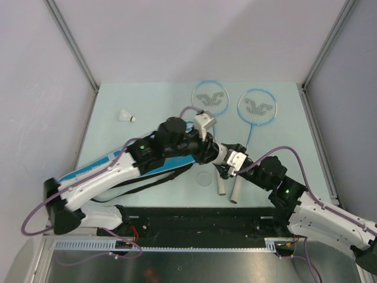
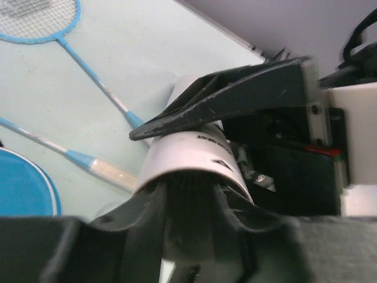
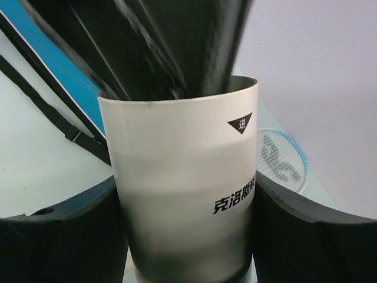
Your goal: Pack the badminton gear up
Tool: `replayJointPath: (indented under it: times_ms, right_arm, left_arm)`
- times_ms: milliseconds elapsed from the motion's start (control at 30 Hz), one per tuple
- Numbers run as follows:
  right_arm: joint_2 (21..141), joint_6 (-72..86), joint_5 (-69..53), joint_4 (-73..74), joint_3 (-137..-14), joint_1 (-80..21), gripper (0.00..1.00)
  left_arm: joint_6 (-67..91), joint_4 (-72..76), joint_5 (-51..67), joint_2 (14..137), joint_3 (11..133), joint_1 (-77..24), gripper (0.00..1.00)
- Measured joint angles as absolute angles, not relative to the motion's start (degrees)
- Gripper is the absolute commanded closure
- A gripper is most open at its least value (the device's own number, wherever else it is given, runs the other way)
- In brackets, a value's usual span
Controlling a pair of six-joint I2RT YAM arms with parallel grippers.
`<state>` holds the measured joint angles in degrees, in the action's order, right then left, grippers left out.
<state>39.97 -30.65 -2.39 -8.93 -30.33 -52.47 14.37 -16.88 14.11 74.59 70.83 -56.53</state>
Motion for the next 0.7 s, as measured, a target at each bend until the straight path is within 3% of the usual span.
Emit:
replayJointPath:
  times_ms: [67,100,200,400,467,500,533,700]
  right_arm:
    - [40.1,-31.0,-2.6,-8.4,-30.3,-52.8,0.75]
    - [40.2,-31.2,-2.5,-8.4,-30.3,-52.8,0.75]
    - [40.4,-31.3,-2.4,-8.5,-30.3,-52.8,0.75]
    - [41.0,-31.5,-2.7,-8.6,-30.3,-52.9,0.75]
    - [41.1,-31.5,-2.9,-8.6,-30.3,-53.1,0.75]
    - [41.1,-31.5,-2.9,-8.6,-30.3,-53.1,0.75]
    - [41.0,-31.5,-3.1,-8.5,-30.3,-53.2,0.75]
    - [40.2,-31.3,-3.9,-8.1,-30.3,-53.4,0.75]
  left_arm:
    - [14.0,-17.1,14.3,70.5,68.6,-55.4,0.27]
    - [14.0,-17.5,14.5,67.7,67.5,-54.3,0.25]
    - [13.9,-17.8,17.2,60.4,66.0,-50.7,0.21]
    - [13.9,-16.4,21.5,49.9,65.4,-33.7,0.21]
    - [14.1,-16.1,22.1,50.8,65.0,-28.6,0.15]
    - [14.5,-16.0,22.5,52.1,64.9,-25.2,0.04]
    - [14.9,-15.9,22.6,53.9,64.8,-21.5,0.00]
    - [19.3,-15.1,18.5,68.4,64.5,-4.9,0.03]
